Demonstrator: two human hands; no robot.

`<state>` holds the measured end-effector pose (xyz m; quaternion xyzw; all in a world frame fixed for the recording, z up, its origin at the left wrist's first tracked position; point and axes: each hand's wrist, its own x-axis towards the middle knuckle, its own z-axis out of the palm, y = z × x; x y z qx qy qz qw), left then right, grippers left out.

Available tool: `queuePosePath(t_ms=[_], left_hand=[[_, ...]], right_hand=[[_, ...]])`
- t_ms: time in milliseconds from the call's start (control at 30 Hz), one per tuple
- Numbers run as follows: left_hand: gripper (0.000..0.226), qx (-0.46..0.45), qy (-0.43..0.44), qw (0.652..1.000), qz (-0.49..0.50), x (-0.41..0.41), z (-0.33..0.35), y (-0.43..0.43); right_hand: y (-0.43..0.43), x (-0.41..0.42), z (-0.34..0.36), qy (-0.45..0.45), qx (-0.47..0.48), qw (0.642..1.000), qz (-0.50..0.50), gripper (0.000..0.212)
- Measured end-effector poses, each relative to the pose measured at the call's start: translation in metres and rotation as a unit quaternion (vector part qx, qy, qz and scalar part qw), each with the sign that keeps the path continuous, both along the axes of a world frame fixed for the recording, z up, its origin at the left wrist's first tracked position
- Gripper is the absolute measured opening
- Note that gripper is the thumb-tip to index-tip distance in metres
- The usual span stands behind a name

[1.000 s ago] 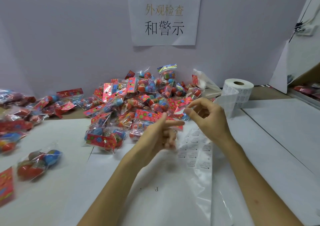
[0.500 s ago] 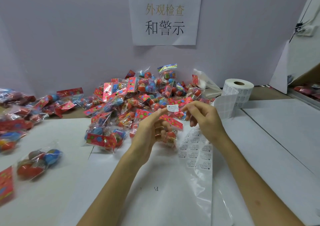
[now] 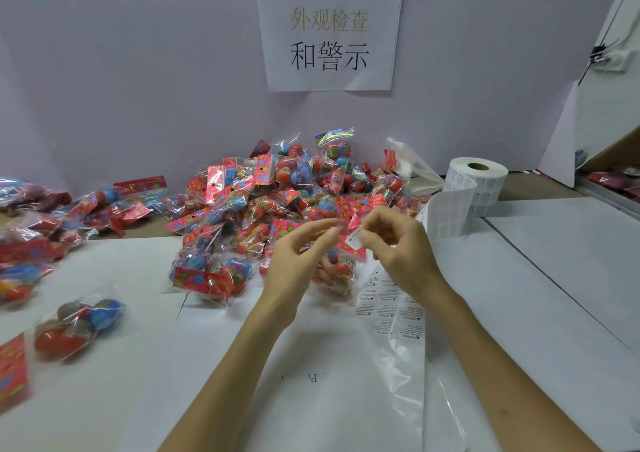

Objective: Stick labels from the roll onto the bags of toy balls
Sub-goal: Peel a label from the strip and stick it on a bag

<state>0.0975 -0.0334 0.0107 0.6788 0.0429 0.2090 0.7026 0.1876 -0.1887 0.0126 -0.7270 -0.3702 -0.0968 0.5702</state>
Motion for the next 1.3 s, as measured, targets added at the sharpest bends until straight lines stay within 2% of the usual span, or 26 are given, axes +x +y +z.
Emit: queuePosePath(t_ms=[100, 233, 400, 467, 633, 767, 833, 900, 1033, 1100, 1167, 1233, 1300], left_hand=[[0.009, 0.041, -0.001, 0.999, -0.01, 0.0, -0.001, 0.001], [0.002, 0.092, -0.01, 0.996, -0.013, 0.002, -0.006, -0.002], [0.007, 0.05, -0.006, 0.999, -0.002, 0.001, -0.005, -0.001], [0.008, 0.034, -0.013, 0.999, 0.016, 0.002, -0.005, 0.0], [0.004, 0.031, -0.025, 0.998, 0.048, 0.003, -0.006, 0.002], [0.01, 0.039, -0.033, 0.997, 0.05, 0.003, -0.006, 0.003], [0.012, 0.045, -0.033, 0.996, 0.066, 0.003, -0.006, 0.002], [0.014, 0.108, -0.031, 0.986, 0.126, 0.004, -0.01, 0.002], [0.031, 0.265, 0.013, 0.93, 0.255, 0.004, -0.016, 0.013], [0.034, 0.314, 0.072, 0.912, 0.255, 0.004, -0.018, 0.021], [0.037, 0.327, 0.129, 0.907, 0.231, 0.003, -0.019, 0.022], [0.038, 0.346, 0.149, 0.9, 0.219, 0.003, -0.02, 0.02], [0.033, 0.364, 0.141, 0.895, 0.217, 0.001, -0.018, 0.018]], right_hand=[[0.0, -0.001, -0.002, -0.043, -0.047, 0.998, 0.01, 0.01], [0.001, 0.001, -0.004, -0.075, -0.06, 0.995, 0.011, 0.01], [0.003, 0.004, -0.008, -0.095, -0.065, 0.993, -0.01, 0.003], [0.005, 0.005, -0.01, -0.094, -0.069, 0.993, -0.016, 0.005], [0.009, 0.0, -0.012, -0.053, -0.076, 0.996, -0.008, 0.027], [0.01, -0.003, -0.007, -0.008, -0.032, 0.999, 0.001, 0.009], [0.011, -0.005, -0.006, -0.004, -0.016, 1.0, -0.007, 0.008], [0.012, -0.007, -0.005, -0.006, -0.008, 1.0, -0.018, 0.01], [0.011, -0.006, -0.003, 0.014, 0.01, 0.999, -0.04, 0.005], [0.01, -0.002, -0.006, 0.037, -0.02, 0.997, -0.057, 0.006], [0.011, 0.001, -0.011, 0.083, -0.103, 0.988, -0.082, 0.021], [0.011, 0.003, -0.018, 0.107, -0.213, 0.965, -0.112, 0.037], [0.01, 0.003, -0.022, 0.113, -0.274, 0.946, -0.129, 0.045]])
